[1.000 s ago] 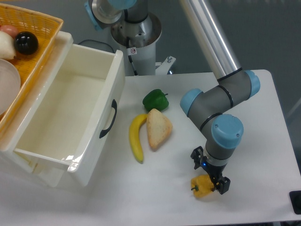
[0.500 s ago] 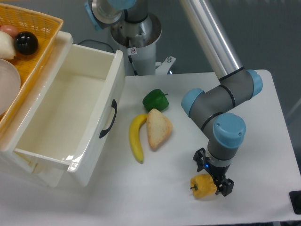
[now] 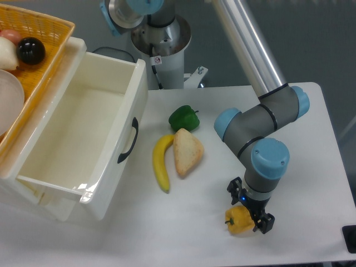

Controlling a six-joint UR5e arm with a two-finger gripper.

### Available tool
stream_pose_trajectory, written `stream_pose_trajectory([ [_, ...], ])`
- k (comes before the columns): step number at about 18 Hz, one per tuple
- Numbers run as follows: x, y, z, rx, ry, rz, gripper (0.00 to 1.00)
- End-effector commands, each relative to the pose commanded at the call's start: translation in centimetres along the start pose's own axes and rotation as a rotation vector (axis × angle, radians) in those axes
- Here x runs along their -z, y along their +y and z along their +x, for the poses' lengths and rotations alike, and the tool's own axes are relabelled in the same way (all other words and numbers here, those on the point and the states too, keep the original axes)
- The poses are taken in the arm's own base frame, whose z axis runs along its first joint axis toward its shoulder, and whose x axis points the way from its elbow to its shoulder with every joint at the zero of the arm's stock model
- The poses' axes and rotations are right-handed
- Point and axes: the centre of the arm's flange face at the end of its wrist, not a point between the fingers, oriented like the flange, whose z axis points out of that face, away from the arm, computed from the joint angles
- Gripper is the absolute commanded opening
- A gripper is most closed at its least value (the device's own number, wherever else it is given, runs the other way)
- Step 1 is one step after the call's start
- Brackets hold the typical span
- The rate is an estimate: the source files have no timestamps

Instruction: Pick up the yellow pepper

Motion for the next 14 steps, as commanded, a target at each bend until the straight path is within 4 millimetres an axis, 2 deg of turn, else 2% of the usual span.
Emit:
stream_pose_trajectory([
  [4, -0.9, -0.1, -0.1, -0.002, 0.005, -0.001, 1.00],
  [5, -1.3, -0.4, 0.0, -0.005, 0.008, -0.003, 0.97],
  [9, -1.7, -0.8, 0.5, -0.013, 0.021, -0.009, 0.56],
  [10, -1.6, -0.8, 0.7, -0.011, 0.023, -0.010, 0.49],
  [12, -1.0, -0.9, 0.8, 0.014, 0.018, -0.012, 0.43],
  [14, 0.4, -1.0, 1.0, 0.034, 0.005, -0.016, 0.41],
])
